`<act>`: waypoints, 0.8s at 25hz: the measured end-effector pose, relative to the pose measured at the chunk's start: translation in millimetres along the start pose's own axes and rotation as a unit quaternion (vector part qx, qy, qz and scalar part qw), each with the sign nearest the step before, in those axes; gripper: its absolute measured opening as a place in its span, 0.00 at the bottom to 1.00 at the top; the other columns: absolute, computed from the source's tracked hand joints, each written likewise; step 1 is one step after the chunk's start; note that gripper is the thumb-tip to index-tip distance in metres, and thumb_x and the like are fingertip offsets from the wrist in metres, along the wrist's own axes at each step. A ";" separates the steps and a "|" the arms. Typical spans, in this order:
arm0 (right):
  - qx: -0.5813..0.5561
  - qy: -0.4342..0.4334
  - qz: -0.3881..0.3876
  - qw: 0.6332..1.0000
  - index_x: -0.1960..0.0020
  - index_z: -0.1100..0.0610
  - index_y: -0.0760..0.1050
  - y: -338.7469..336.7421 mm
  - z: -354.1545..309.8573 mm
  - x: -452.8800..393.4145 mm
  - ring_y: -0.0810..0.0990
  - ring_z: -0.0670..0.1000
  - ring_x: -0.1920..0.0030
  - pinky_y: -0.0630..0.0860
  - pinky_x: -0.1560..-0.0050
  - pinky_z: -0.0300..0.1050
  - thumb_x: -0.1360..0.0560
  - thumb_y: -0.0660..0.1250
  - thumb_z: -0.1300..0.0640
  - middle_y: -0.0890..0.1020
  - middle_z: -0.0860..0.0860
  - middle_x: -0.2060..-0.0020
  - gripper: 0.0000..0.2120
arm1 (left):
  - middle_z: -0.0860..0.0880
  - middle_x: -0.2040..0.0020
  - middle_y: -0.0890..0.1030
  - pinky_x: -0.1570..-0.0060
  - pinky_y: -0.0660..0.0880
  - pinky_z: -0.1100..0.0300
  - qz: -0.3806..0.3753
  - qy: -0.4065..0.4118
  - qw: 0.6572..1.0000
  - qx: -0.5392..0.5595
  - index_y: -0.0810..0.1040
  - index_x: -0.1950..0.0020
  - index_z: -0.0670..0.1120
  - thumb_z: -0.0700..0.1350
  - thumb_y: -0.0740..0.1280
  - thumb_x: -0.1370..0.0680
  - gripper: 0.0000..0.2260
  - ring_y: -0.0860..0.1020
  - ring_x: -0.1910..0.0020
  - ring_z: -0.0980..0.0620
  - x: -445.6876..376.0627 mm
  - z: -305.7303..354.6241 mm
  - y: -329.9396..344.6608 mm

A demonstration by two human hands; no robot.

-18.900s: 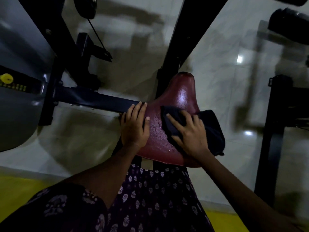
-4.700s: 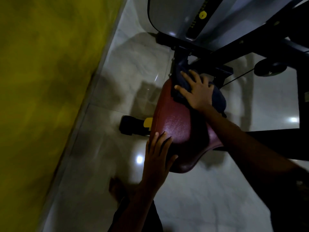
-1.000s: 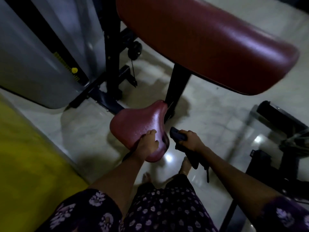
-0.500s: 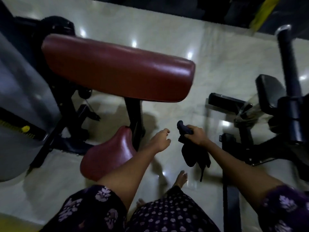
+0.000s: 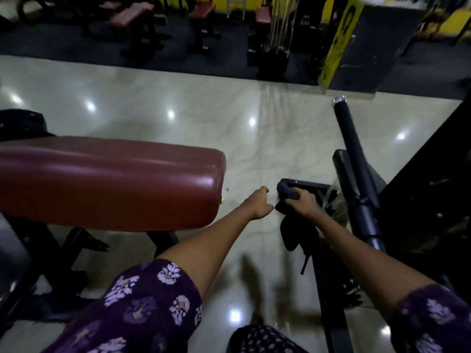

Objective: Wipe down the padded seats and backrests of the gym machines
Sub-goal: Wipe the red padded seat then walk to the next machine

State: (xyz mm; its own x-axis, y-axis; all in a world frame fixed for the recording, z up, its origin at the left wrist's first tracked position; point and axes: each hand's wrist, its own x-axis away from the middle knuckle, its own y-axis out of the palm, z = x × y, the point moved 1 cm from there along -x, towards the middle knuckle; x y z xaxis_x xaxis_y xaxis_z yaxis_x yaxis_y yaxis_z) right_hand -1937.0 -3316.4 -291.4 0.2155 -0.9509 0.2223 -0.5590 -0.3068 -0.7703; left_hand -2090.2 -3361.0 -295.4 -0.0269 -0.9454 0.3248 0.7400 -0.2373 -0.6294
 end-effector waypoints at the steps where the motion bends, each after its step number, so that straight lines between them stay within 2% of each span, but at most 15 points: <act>1: 0.002 -0.008 0.002 1.000 0.50 0.62 0.76 -9.6 -4.6 -15.9 0.78 0.57 0.51 0.63 0.59 0.42 0.27 0.67 0.61 0.79 0.59 0.57 0.07 | 0.39 0.29 0.65 0.36 0.68 0.54 0.008 0.005 1.000 -0.008 0.58 0.26 0.40 0.42 0.64 0.22 0.27 0.68 0.32 0.43 -14.3 9.0 -7.5; 6: 0.020 -0.036 -0.011 0.999 0.56 0.57 0.72 -48.3 -35.0 -88.5 0.77 0.58 0.50 0.66 0.57 0.43 0.27 0.65 0.56 0.79 0.58 0.56 0.04 | 0.39 0.29 0.66 0.36 0.68 0.52 0.056 -0.008 0.998 -0.021 0.58 0.26 0.40 0.41 0.65 0.23 0.28 0.68 0.32 0.43 -77.3 36.2 -50.3; 10: 0.019 -0.062 -0.027 0.998 0.57 0.57 0.71 -64.8 -52.0 -129.9 0.75 0.56 0.53 0.67 0.56 0.42 0.27 0.65 0.58 0.77 0.56 0.58 0.03 | 0.39 0.29 0.66 0.40 0.71 0.54 0.079 -0.010 0.996 -0.043 0.58 0.26 0.40 0.41 0.65 0.23 0.28 0.69 0.34 0.42 -107.0 45.4 -82.3; 14: 0.033 -0.092 -0.049 0.994 0.52 0.58 0.75 -70.8 -69.4 -179.1 0.75 0.55 0.53 0.66 0.56 0.41 0.27 0.65 0.58 0.77 0.55 0.57 0.05 | 0.39 0.29 0.66 0.37 0.69 0.52 0.085 -0.037 0.994 -0.061 0.59 0.26 0.41 0.42 0.66 0.23 0.28 0.69 0.33 0.42 -141.6 36.3 -116.1; 20: 0.054 -0.139 -0.050 0.988 0.56 0.56 0.72 -76.9 -119.1 -262.7 0.73 0.53 0.55 0.65 0.57 0.40 0.27 0.66 0.58 0.77 0.55 0.58 0.03 | 0.40 0.30 0.67 0.38 0.69 0.55 0.105 -0.050 0.991 -0.067 0.60 0.27 0.41 0.43 0.67 0.23 0.27 0.69 0.34 0.43 -212.7 16.1 -185.0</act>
State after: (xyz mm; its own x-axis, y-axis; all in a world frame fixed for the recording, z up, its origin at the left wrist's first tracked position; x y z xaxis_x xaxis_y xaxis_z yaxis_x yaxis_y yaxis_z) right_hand -2046.0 -3048.0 -219.4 0.4846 -0.8634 0.1401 -0.4388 -0.3785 -0.8150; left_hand -2210.6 -3112.4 -236.7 0.1909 -0.9516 0.2408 0.6257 -0.0710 -0.7768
